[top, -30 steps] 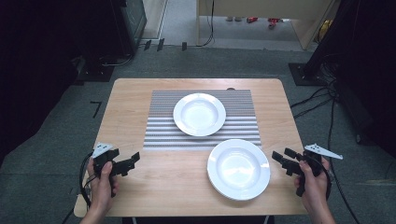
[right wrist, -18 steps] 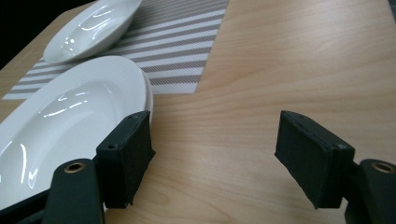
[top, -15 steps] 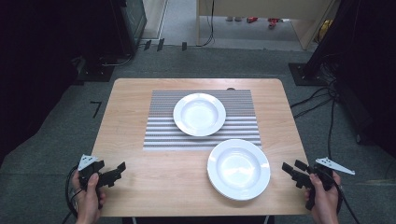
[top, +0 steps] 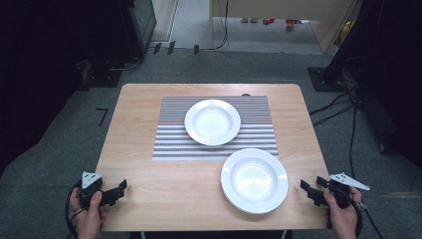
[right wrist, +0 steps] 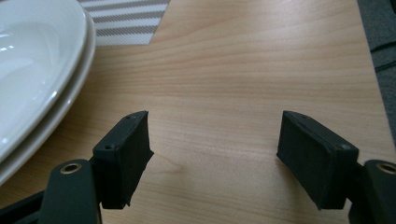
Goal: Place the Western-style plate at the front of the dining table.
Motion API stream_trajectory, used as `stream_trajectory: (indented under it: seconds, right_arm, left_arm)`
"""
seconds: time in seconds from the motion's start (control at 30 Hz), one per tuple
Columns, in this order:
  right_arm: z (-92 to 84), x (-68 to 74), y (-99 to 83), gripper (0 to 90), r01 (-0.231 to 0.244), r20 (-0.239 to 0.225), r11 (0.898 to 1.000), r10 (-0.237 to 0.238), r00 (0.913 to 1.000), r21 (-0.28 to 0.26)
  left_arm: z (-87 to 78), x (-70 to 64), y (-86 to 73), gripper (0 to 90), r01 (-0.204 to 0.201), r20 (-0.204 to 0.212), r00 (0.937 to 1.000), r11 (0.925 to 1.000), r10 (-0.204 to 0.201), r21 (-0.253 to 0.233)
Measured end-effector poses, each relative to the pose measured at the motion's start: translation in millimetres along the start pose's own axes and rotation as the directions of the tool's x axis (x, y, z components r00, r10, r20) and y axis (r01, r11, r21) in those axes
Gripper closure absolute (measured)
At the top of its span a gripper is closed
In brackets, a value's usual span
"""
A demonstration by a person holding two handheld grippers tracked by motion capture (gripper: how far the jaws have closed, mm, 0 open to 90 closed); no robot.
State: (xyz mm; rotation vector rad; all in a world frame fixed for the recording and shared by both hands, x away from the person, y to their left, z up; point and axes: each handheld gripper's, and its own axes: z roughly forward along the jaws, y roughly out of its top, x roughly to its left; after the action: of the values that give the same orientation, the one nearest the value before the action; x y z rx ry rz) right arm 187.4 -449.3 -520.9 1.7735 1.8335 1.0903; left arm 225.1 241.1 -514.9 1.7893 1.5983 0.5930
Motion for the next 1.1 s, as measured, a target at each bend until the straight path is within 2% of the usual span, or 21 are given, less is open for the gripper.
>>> stream_trajectory:
  seconds: [0.2, 0.3, 0.4, 0.53, 0.63, 1.1]
  right_arm:
    - [2.9, 7.1, -2.7, 25.9, 0.056, 0.039, 0.998, -0.055, 0.9977, -0.003]
    - [3.3, 9.3, -5.1, 25.1, 0.07, 0.053, 0.997, -0.069, 0.9962, -0.012]
    - [3.9, 12.0, -5.4, 23.7, 0.088, 0.066, 0.996, -0.088, 0.994, -0.001]
    - [6.3, 17.1, -5.7, 20.2, 0.136, 0.092, 0.991, -0.137, 0.9863, 0.018]
    - [9.3, 23.1, -6.1, 13.6, 0.185, 0.117, 0.982, -0.19, 0.9749, 0.048]
    - [10.3, 23.6, -5.9, 11.9, 0.178, 0.122, 0.983, -0.183, 0.9755, 0.054]
  left_arm:
    - [1.5, -4.9, -2.0, 8.8, -0.034, -0.026, 0.9991, 0.9994, 0.034, 0.001]
    - [2.6, -10.2, -4.1, 8.7, -0.076, -0.055, 0.9955, 0.9971, 0.076, 0.007]
    - [2.4, -11.2, -4.7, 8.7, -0.074, -0.056, 0.9957, 0.9973, 0.074, 0.006]
    - [2.3, -11.2, -4.8, 8.7, -0.074, -0.056, 0.9957, 0.9972, 0.074, 0.006]
    - [2.2, -11.0, -4.7, 8.7, -0.075, -0.056, 0.9956, 0.9972, 0.075, 0.007]
    - [2.2, -11.0, -4.7, 8.7, -0.075, -0.056, 0.9956, 0.9972, 0.075, 0.007]
